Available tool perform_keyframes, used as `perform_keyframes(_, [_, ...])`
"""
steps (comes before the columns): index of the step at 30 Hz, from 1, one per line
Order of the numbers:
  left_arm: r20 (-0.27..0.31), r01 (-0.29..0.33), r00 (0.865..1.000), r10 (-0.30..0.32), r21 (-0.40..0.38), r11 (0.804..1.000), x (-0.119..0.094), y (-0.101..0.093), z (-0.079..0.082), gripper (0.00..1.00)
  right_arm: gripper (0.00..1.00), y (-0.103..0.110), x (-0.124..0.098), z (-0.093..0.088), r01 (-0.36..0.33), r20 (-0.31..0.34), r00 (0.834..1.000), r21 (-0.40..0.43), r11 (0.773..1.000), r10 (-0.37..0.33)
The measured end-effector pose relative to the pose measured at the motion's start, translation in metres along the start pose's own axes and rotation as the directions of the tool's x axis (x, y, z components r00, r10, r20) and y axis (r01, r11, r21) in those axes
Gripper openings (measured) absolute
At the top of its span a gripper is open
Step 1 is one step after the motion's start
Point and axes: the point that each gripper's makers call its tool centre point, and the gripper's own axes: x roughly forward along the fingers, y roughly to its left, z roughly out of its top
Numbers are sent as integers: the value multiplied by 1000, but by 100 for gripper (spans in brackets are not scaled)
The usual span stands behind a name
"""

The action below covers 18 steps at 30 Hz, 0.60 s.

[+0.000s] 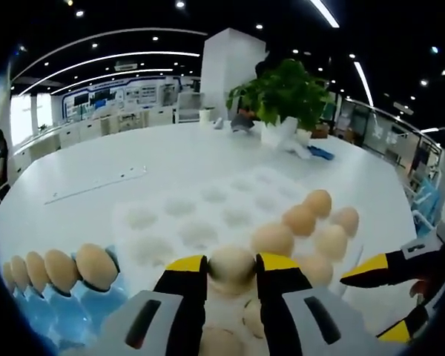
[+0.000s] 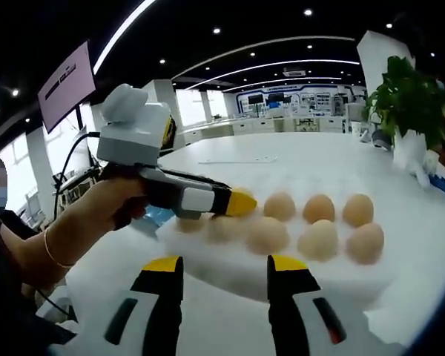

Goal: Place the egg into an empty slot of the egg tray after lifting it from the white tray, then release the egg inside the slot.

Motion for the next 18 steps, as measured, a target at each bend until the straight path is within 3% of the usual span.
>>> perform_keyframes(7, [-17,20,1000,-21,-52,998,0,3,-1,27,47,-3,2,-2,1,-5,1000,6,1000,0])
perform_keyframes(8, [-18,21,1000,-22,-52,998,0,3,-1,29,47,-3,2,-1,0,-5,1000,5,1000,0])
perform_keyframes(11, [-43,115,992,-116,-25,993,-2,-16,-3,45,47,-2,3,-1,0,-3,1000,7,1000,0])
perform_keyframes(12, [-57,113,992,-114,-16,993,-2,-19,-3,46,47,-2,3,-1,-1,-3,1000,7,1000,1])
perform_keyframes(14, [-59,53,997,-54,-25,998,1,-9,-1,37,47,-2,4,-1,-2,-5,1000,5,1000,2])
perform_keyframes(15, [-68,6,998,-6,9,1000,1,2,-3,29,47,-1,4,-1,-4,-5,1000,4,1000,4])
perform_keyframes(17, [-67,35,997,-38,-37,999,0,-3,-4,29,47,-1,4,-1,-5,-6,1000,2,1000,5])
perform_keyframes(18, [-67,41,997,-42,-15,999,-1,-3,-4,30,47,-1,4,-1,-6,-6,1000,3,1000,6])
